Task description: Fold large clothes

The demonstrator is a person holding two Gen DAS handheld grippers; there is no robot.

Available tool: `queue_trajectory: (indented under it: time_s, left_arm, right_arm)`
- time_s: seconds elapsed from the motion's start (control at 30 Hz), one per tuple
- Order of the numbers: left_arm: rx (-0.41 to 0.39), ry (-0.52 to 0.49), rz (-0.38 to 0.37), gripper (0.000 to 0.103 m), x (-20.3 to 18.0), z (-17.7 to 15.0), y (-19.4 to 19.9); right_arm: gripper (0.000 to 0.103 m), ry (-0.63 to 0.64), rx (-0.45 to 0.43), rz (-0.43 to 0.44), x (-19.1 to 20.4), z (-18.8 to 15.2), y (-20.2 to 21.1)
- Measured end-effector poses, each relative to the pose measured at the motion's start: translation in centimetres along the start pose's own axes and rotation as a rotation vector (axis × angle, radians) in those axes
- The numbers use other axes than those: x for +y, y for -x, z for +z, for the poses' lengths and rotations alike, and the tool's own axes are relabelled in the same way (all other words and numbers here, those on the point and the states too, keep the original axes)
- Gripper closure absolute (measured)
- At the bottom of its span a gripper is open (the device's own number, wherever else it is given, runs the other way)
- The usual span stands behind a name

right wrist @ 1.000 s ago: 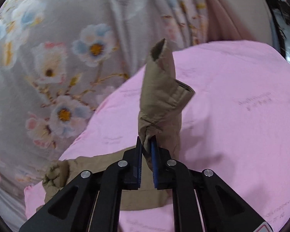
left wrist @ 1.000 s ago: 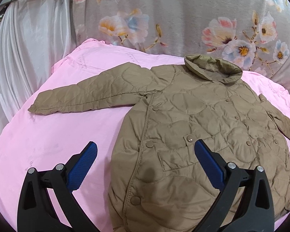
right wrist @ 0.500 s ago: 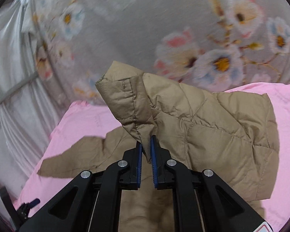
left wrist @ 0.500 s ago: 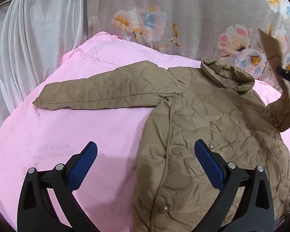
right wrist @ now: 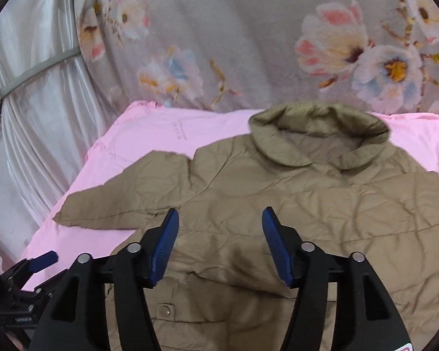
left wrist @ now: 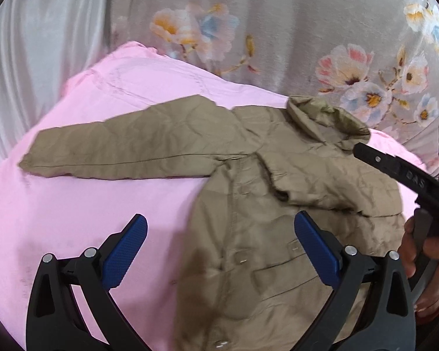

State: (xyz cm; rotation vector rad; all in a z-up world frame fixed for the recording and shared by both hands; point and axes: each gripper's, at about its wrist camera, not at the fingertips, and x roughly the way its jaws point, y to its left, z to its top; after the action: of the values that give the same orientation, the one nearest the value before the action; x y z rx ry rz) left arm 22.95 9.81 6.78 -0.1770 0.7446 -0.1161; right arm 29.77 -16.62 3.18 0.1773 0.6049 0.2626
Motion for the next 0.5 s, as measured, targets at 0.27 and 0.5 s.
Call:
queue_trajectory:
  time_s: [0.27, 0.5]
  left_arm:
    - [0.166, 0.044, -0.167, 0.005, -4.8, 2.4, -7.0]
    - [0.306, 0.169, -0.169, 0.006, -6.0, 2.3, -12.7]
  right_arm:
    - [0.033, -0.301, -0.061, -0.17, -13.8, -3.0, 5.8]
    - [0.032, -0.701, -0.029, -0.16, -25.4, -8.7, 6.8]
